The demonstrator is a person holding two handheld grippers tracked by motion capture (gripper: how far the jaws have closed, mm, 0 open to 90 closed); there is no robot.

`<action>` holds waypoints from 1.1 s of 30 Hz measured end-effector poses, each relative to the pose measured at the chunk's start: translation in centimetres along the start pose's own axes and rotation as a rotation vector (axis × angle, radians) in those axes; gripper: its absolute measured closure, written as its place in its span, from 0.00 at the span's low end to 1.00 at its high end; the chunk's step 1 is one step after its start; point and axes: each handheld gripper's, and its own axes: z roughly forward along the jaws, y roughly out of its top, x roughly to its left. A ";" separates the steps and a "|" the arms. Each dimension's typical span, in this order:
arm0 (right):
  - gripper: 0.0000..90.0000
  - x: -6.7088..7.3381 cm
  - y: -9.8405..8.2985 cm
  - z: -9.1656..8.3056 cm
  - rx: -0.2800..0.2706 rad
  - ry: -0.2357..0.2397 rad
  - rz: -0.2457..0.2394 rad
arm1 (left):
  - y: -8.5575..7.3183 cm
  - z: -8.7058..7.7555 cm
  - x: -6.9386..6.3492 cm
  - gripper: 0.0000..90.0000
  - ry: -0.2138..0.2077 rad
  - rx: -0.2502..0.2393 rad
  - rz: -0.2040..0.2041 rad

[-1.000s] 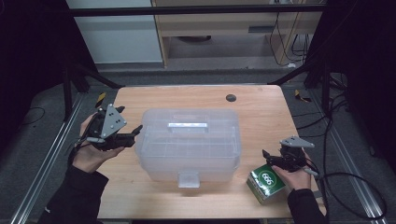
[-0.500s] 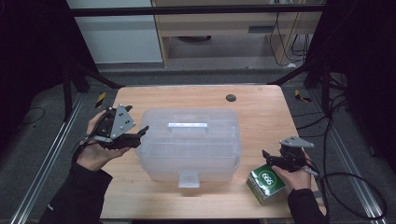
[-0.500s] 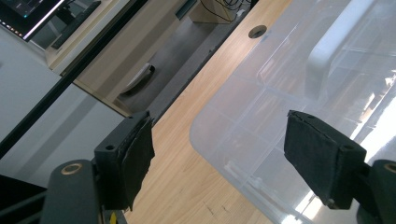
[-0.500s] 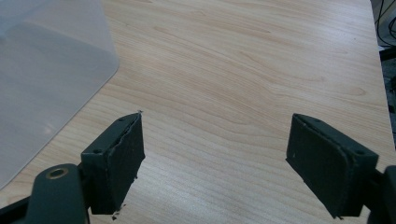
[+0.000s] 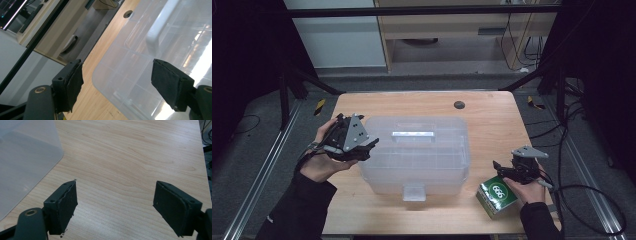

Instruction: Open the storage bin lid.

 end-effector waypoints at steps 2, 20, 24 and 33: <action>0.22 0.0 0.0 0.0 0.000 -0.001 0.001 | 0.1 0.0 -0.2 0.27 -0.001 0.009 -0.002; 0.22 0.0 0.0 0.1 0.006 0.004 -0.001 | 1.5 0.7 -1.1 0.29 -0.043 0.009 0.089; 0.23 0.1 0.0 0.1 0.008 0.008 0.003 | 1.9 0.9 -1.3 0.29 -0.055 0.008 0.112; 0.23 0.0 0.0 0.1 0.008 0.009 0.000 | 2.7 1.4 -1.8 0.31 -0.066 0.028 0.157</action>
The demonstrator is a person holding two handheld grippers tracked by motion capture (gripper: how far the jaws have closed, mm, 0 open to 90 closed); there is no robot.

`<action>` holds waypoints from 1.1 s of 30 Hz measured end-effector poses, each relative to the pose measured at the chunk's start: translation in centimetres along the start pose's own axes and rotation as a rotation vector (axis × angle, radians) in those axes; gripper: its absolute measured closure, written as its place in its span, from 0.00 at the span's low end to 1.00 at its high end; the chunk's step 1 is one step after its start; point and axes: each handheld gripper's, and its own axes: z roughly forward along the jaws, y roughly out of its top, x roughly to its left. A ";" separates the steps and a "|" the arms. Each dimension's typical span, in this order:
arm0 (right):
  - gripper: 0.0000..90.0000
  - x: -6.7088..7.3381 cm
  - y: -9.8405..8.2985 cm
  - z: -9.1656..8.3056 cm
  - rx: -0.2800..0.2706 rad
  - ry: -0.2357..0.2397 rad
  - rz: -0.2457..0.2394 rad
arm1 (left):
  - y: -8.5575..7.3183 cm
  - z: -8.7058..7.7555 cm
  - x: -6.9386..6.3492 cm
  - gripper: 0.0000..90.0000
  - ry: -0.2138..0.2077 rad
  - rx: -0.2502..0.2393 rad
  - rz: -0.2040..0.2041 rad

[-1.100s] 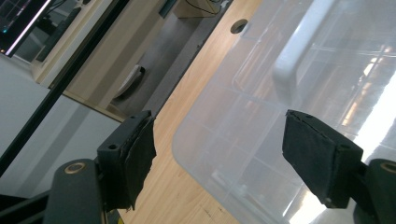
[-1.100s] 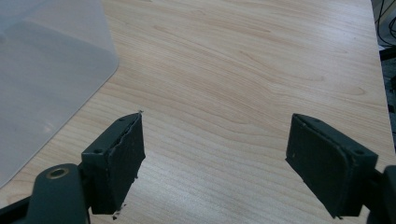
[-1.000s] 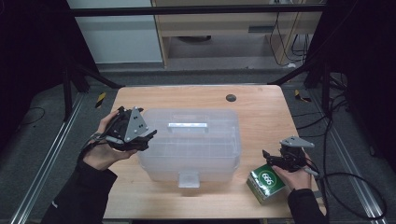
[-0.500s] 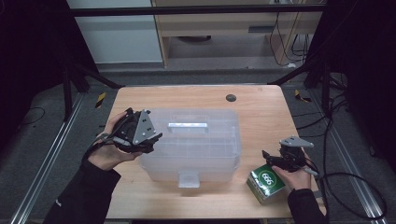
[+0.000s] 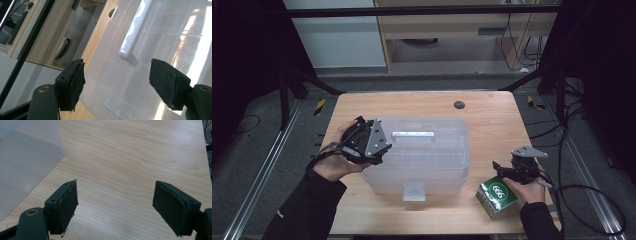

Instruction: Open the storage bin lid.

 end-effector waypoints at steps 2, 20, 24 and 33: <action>0.23 0.0 0.0 0.0 0.001 0.000 0.000 | 0.2 0.1 -0.1 0.31 -0.001 0.003 0.008; 0.24 0.0 0.0 0.0 0.007 0.009 0.001 | 1.6 1.4 -0.4 0.38 -0.009 0.040 0.098; 0.24 0.1 0.0 0.1 0.010 0.012 0.001 | 1.9 1.8 -0.5 0.39 -0.010 0.052 0.115; 0.25 0.1 0.0 0.1 0.013 0.015 0.003 | 2.7 2.7 -0.8 0.43 -0.010 0.064 0.167</action>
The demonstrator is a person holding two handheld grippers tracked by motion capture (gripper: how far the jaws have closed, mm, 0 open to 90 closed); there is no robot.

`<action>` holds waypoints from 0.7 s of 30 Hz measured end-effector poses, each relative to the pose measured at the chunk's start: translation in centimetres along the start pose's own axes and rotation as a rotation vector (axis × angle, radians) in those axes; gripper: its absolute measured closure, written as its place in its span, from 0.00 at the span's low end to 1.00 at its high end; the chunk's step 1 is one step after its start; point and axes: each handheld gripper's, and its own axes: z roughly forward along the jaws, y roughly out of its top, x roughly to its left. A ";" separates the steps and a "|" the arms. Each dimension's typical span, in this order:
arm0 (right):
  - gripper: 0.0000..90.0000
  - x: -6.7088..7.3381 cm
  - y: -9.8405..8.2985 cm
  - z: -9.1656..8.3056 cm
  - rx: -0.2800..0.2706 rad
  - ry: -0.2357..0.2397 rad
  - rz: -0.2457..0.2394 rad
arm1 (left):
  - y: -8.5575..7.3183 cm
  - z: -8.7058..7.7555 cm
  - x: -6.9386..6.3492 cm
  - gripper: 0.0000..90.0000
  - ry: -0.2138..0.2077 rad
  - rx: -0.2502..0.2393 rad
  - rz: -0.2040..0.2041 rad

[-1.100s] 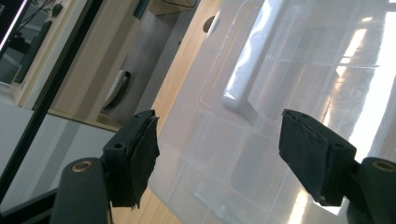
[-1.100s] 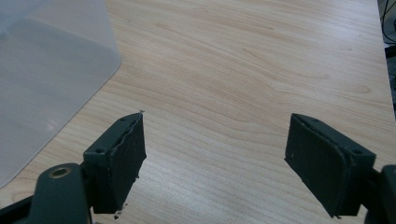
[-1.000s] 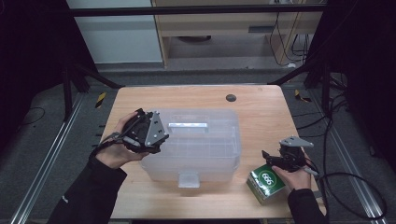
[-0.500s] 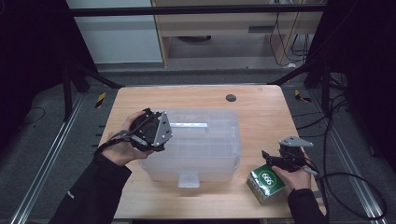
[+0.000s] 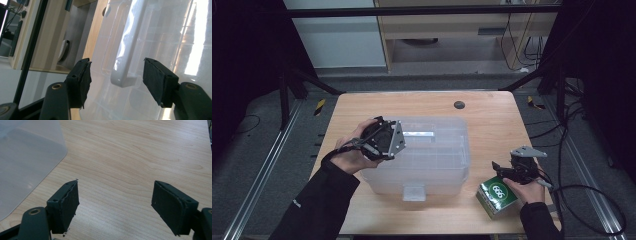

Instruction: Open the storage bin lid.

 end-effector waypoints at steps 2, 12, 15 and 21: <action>0.25 0.0 0.0 0.0 -0.001 0.001 -0.005 | 0.2 0.1 0.1 0.45 0.001 0.004 0.015; 0.25 0.0 0.0 0.0 0.002 0.006 -0.006 | 0.4 1.1 -0.7 0.50 -0.002 0.024 -0.020; 0.25 0.1 0.0 0.1 0.006 0.008 -0.004 | 0.4 1.1 -0.6 0.53 -0.001 0.040 0.002; 0.26 0.1 0.0 0.1 0.009 0.011 -0.005 | 0.5 1.5 -1.1 0.58 0.004 0.035 -0.038</action>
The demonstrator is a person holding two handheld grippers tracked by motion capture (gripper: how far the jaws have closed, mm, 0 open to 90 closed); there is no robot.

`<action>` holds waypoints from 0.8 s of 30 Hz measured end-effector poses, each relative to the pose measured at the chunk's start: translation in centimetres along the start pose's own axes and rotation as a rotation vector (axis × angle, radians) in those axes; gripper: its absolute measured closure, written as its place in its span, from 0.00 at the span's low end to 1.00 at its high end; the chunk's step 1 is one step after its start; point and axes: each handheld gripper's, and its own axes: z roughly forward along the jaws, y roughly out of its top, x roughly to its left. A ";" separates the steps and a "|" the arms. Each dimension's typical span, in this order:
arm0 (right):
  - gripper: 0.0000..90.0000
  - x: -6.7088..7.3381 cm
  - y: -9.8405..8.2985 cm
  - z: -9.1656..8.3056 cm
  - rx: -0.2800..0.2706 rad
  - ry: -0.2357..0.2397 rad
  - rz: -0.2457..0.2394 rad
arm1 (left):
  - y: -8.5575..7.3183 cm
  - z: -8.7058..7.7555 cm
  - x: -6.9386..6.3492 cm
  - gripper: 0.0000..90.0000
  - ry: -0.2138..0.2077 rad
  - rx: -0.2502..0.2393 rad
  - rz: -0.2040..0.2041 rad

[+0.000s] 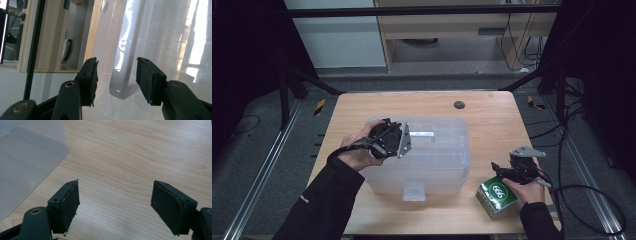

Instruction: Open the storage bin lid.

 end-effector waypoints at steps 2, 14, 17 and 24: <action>0.26 0.0 0.0 0.0 0.001 0.002 0.000 | 0.2 0.2 0.4 0.60 0.000 0.015 0.072; 0.28 0.0 0.0 0.0 -0.001 0.010 -0.011 | 0.5 0.5 0.1 0.74 -0.003 0.044 0.092; 0.28 0.0 0.0 0.0 0.000 0.009 -0.009 | 0.7 0.5 0.2 0.77 -0.004 0.048 0.117; 0.28 0.0 0.0 0.0 0.000 0.011 -0.009 | 0.9 0.5 -0.1 0.80 0.006 0.072 0.113</action>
